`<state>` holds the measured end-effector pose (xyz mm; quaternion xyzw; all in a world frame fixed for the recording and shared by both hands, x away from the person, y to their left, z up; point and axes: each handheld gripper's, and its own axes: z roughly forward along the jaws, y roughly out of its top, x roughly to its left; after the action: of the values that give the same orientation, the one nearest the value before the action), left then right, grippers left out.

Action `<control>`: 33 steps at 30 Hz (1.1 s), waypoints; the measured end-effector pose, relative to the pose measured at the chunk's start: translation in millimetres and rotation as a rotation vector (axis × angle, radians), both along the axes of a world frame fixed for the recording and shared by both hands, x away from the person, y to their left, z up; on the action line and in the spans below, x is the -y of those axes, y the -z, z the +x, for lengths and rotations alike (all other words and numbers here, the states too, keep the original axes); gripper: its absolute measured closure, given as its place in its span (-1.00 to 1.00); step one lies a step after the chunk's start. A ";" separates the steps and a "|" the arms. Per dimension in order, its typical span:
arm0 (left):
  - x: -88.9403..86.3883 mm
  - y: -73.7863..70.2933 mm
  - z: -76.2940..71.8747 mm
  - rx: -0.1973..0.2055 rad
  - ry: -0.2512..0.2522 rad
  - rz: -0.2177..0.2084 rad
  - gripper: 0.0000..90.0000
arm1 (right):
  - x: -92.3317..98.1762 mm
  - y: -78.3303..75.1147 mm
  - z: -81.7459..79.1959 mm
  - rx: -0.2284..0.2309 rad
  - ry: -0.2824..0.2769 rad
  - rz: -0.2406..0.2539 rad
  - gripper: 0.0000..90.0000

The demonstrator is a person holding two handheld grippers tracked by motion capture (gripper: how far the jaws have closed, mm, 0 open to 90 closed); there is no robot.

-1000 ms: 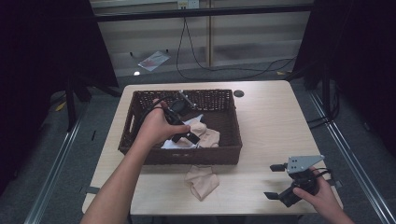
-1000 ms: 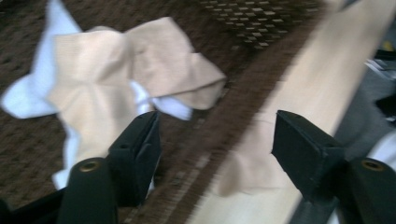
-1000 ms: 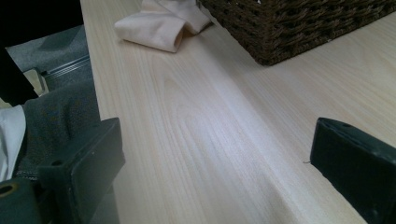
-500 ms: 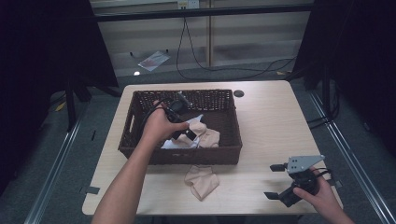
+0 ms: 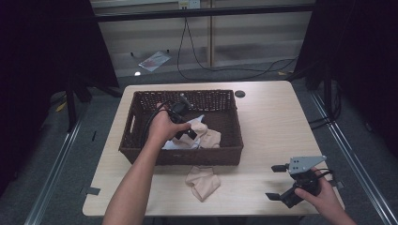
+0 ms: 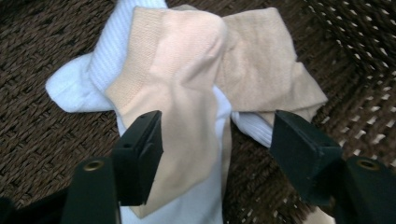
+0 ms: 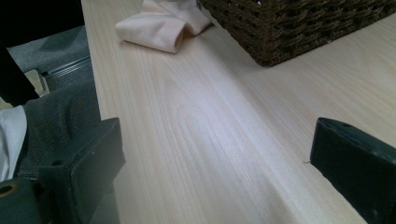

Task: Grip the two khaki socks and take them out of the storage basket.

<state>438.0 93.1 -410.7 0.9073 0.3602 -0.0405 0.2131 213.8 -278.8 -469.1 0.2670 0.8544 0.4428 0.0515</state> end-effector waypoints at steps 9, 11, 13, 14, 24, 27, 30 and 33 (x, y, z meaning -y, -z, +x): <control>-1.1 7.1 3.6 0.005 -0.002 0.007 0.14 | 0.3 -0.1 -0.1 0.001 -0.002 0.002 -0.94; -1.4 7.9 3.9 0.004 0.000 0.008 0.23 | 0.4 -0.2 -0.1 0.002 0.000 -0.001 -0.94; -1.8 8.7 4.6 0.003 0.004 0.003 0.30 | 0.5 -0.3 0.0 0.003 0.001 -0.001 -0.94; -2.1 8.6 4.9 0.001 0.004 -0.001 0.32 | 0.5 -0.3 0.0 0.003 0.001 0.000 -0.94; 0.0 16.2 7.1 -0.007 0.016 -0.001 0.49 | 0.5 -0.3 0.2 0.004 0.001 0.000 -0.94; 1.2 18.5 6.5 -0.013 0.019 0.017 0.64 | 0.5 -0.5 0.1 0.004 0.003 0.003 -0.94; 0.3 18.3 6.9 -0.024 0.024 0.040 0.91 | 0.6 -0.5 0.0 0.004 0.000 0.003 -0.94; 0.3 17.0 6.7 -0.036 0.031 0.049 0.96 | 0.5 -0.5 0.0 0.004 0.000 0.004 -0.94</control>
<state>444.7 92.8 -427.7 0.9170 0.3506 -0.0515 0.1834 213.8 -279.3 -468.6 0.2663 0.8534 0.4449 0.0527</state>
